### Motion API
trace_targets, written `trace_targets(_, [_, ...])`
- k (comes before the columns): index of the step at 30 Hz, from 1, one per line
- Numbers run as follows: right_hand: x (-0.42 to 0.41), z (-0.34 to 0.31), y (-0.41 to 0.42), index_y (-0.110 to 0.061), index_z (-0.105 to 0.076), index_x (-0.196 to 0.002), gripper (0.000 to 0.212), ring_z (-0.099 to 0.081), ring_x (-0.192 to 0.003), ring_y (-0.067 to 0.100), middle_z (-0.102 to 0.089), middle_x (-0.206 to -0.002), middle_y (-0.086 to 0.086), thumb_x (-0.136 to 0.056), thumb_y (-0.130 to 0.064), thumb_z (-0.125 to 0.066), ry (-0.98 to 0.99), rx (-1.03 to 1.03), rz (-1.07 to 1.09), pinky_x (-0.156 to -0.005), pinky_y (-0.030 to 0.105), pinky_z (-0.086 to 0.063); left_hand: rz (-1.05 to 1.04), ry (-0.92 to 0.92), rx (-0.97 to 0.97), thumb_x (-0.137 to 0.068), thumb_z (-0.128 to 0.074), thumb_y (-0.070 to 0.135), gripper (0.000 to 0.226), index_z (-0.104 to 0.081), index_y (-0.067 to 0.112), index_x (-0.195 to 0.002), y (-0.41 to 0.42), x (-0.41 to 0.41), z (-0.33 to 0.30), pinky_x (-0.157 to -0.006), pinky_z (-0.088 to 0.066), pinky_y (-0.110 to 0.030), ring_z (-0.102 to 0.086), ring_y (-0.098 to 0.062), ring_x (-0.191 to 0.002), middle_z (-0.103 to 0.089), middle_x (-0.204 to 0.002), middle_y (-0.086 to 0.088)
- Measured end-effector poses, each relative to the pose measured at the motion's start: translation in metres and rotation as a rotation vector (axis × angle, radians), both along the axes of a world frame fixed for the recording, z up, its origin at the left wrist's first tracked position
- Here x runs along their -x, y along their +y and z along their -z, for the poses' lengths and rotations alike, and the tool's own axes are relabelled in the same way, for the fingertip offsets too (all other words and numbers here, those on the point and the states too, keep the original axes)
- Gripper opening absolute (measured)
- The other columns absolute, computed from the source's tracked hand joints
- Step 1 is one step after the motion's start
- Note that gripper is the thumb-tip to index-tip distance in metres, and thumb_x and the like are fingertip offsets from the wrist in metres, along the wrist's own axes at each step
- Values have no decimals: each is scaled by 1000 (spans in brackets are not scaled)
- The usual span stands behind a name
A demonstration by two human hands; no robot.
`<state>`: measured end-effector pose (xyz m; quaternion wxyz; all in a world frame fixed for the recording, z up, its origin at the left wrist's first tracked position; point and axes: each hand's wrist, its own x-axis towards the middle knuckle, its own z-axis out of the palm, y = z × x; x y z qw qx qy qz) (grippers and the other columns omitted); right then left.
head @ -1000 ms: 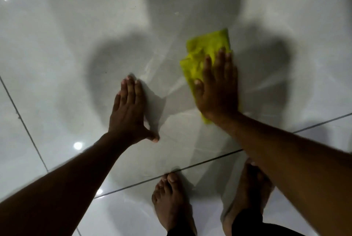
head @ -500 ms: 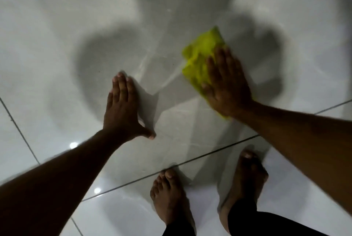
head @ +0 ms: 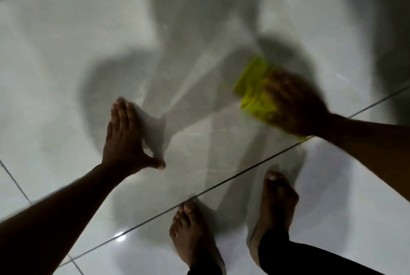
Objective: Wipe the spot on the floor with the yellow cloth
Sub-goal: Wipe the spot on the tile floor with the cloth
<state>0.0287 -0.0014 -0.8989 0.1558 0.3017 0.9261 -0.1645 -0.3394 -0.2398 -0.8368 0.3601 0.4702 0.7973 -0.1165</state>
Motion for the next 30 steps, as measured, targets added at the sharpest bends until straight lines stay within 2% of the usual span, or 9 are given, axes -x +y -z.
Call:
trace_targets(4, [31,1,-57,-10,-21,-155,69,-19,-150,39,-22,-162,22,-101,-52,-32,19,-302,598,-120,53,-25,-1,0,-15,-18,-74,82,179,21,5,-148,-2,1,3,-120,-1,-47,25,-31,-146,25,-159,-18])
trace_targets(7, [99,-11,-145,-2,-32,-150,67,-22,-147,46,-26,-158,29,-99,-45,-42,85,-257,854,-118,56,-25,0,4,-14,-19,-76,80,179,20,4,-148,-1,0,2,-121,-3,-49,25,-32,-145,24,-159,-20])
trace_targets(10, [130,-18,-198,-9,-28,-153,69,-13,-151,43,-20,-162,23,-96,-45,-43,164,-67,415,-121,60,-17,6,10,-15,-20,-78,79,178,18,2,-149,-1,1,2,-121,-3,-49,23,-32,-146,23,-159,-21])
trace_targets(14, [136,-12,-132,-16,-24,-154,65,-12,-152,36,-19,-164,14,-99,-47,-37,291,122,-853,-124,55,-15,41,34,-38,-24,-85,69,173,8,-3,-150,-2,0,2,-121,-7,-53,13,-39,-148,12,-160,-28])
trace_targets(16, [145,-8,-65,-15,-37,-150,62,-27,-148,36,-33,-159,15,-99,-49,-40,349,40,-991,-122,53,-20,36,43,-44,-21,-81,74,175,9,-3,-150,-3,1,2,-121,-7,-52,12,-39,-148,12,-160,-27])
trace_targets(20, [117,-2,-11,-16,-34,-152,62,-26,-148,38,-32,-159,18,-101,-51,-39,256,-227,-166,-121,51,-22,16,36,-11,-19,-76,81,178,17,2,-149,0,1,-1,-121,-6,-50,18,-35,-147,19,-160,-23])
trace_targets(26, [114,-11,-139,-6,-30,-151,68,-16,-150,42,-24,-160,25,-99,-50,-37,71,-225,815,-119,53,-24,5,51,2,-18,-80,77,180,20,2,-148,2,-1,1,-121,-3,-48,21,-34,-147,24,-159,-21])
trace_targets(28, [130,-14,-182,-5,-29,-152,70,-14,-150,43,-22,-160,26,-98,-49,-39,81,-179,855,-119,55,-22,15,60,-4,-19,-79,77,179,20,2,-148,0,0,3,-121,-3,-47,21,-35,-147,23,-159,-22])
trace_targets(30, [127,-13,-206,-9,-25,-153,71,-9,-152,42,-18,-162,22,-97,-50,-40,134,-104,511,-121,58,-17,17,72,-10,-19,-80,77,179,18,1,-148,0,0,4,-122,-4,-48,18,-36,-147,21,-159,-23])
